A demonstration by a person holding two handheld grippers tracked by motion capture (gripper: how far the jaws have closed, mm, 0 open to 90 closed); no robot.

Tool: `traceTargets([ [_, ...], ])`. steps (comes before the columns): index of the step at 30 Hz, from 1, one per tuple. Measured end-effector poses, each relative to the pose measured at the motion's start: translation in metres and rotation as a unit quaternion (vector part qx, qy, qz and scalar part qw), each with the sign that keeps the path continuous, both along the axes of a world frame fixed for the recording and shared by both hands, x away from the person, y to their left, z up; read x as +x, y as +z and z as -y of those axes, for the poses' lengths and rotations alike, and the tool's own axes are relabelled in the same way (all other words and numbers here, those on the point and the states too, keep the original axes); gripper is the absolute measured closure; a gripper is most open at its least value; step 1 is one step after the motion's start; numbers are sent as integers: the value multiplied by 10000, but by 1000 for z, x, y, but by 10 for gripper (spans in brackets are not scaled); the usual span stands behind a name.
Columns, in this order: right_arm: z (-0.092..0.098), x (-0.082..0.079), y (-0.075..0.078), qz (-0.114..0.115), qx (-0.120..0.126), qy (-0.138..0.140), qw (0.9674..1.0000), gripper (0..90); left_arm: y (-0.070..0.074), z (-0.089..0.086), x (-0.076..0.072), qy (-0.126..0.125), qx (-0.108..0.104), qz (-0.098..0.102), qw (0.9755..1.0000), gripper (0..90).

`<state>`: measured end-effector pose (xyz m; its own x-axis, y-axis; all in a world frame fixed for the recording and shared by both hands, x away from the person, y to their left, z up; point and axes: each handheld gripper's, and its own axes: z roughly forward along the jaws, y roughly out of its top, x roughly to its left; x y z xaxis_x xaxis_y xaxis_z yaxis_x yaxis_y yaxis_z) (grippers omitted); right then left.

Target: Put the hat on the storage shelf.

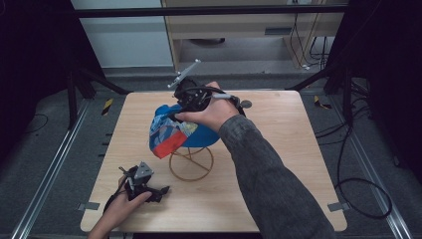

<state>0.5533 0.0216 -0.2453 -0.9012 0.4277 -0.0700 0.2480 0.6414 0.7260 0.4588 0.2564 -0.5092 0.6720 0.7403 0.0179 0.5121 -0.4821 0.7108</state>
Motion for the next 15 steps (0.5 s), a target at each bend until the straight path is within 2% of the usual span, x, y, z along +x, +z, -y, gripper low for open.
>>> traceTargets([
  [6, 6, -4, 3, 52, 57, -68, 9999, 342, 0, 0, 0, -1, -1, 0, 10000, 0],
  [10, 13, -9, 8, 61, 161, -160, 9997, 242, 0, 0, 0, -1, 2, 0, 10000, 0],
  [15, 18, -13, 9, 87, 232, -236, 9994, 172, 0, 0, 0, 2, 0, 1, 10000, 0],
])
